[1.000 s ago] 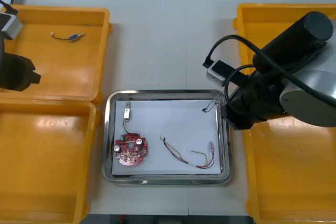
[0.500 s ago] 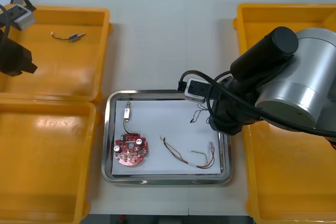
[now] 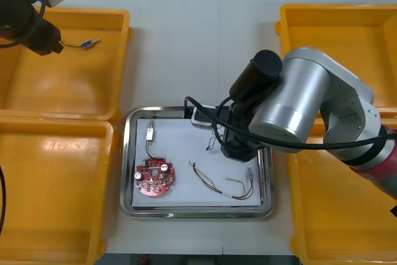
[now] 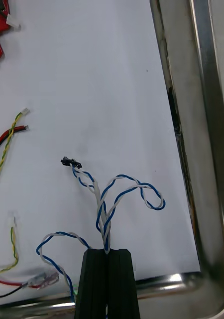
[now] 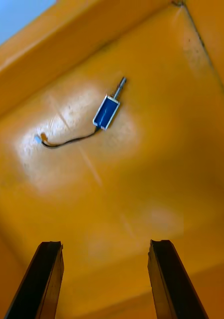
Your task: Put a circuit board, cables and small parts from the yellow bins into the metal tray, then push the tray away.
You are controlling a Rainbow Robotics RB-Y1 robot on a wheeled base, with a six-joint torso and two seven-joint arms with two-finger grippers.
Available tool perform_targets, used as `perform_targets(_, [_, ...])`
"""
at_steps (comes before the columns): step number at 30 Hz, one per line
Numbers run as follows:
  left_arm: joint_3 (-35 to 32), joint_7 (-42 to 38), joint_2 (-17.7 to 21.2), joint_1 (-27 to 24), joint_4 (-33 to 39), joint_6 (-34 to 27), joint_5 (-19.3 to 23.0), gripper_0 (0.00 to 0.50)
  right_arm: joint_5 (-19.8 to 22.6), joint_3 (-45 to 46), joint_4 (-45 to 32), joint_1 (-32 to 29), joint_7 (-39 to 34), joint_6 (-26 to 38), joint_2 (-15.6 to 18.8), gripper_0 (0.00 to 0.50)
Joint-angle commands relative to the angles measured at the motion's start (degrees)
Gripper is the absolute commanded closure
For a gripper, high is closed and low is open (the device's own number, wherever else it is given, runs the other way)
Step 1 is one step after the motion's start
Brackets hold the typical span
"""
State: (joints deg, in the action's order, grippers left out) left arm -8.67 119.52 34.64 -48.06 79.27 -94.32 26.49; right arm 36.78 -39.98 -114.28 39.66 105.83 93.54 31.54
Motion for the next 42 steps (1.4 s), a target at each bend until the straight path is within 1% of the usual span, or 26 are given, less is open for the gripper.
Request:
perform_targets(1, [-1.3,5.3,-3.4,-6.0,-5.7,5.2,-1.7,0.0,-0.6,-2.9,2.5,2.8,0.5,-3.3,-2.1,0.5])
perform_targets(8, [-1.3,7.1,-5.0,-9.6,-14.2,12.8,-2.2,0.0,-0.1,-4.8,5.3,2.8,1.1,-6.4,-2.2,0.5])
perform_targets(11, [-2.0,9.8,-5.5,-11.7,-18.9,15.8,-2.6,0.0,-1.2,-5.1,5.7,2.8,1.4,-6.6,-2.2,0.5])
perform_targets(15, [-2.6,12.8,-5.6,-14.1,-25.7,20.7,-2.3,0.0,-1.3,-5.2,7.0,2.8,1.8,-7.3,-2.4,0.5])
perform_targets(22, [-1.4,13.4,-5.7,-16.5,-32.4,25.8,-3.1,0.0,-2.6,-5.3,7.7,2.8,2.3,-7.8,-2.3,0.497])
perform_targets(24, [-0.7,13.5,-5.6,-16.9,-34.0,27.2,-3.1,0.0,-2.9,-5.3,7.7,2.8,2.3,-7.8,-2.3,0.437])
perform_targets(26, [0.2,13.6,-5.6,-17.1,-35.7,28.8,-2.7,0.0,-3.6,-5.3,7.7,2.9,2.4,-7.8,-2.3,0.227])
perform_targets(27, [0.5,13.6,-5.6,-17.1,-36.2,29.5,-2.5,0.0,-3.9,-5.2,7.7,3.1,2.4,-7.8,-2.2,0.15])
perform_targets(30, [1.6,13.7,-5.6,-17.1,-37.9,31.1,-2.3,0.0,-4.0,-4.9,7.7,3.3,2.7,-7.8,-2.2,0.061])
perform_targets(33, [2.0,14.0,-6.0,-17.2,-40.7,33.8,-1.2,0.0,-3.5,-4.3,7.7,3.3,2.9,-7.6,-2.0,0.037])
perform_targets(40, [3.8,14.5,-6.6,-17.2,-44.2,37.4,0.9,0.0,-0.7,-2.6,7.4,3.3,3.2,-6.3,-1.8,0.032])
perform_targets(42, [3.8,14.8,-7.1,-17.8,-46.1,38.9,1.5,0.0,-0.1,-2.6,7.0,3.3,3.2,-6.3,-1.8,0.032])
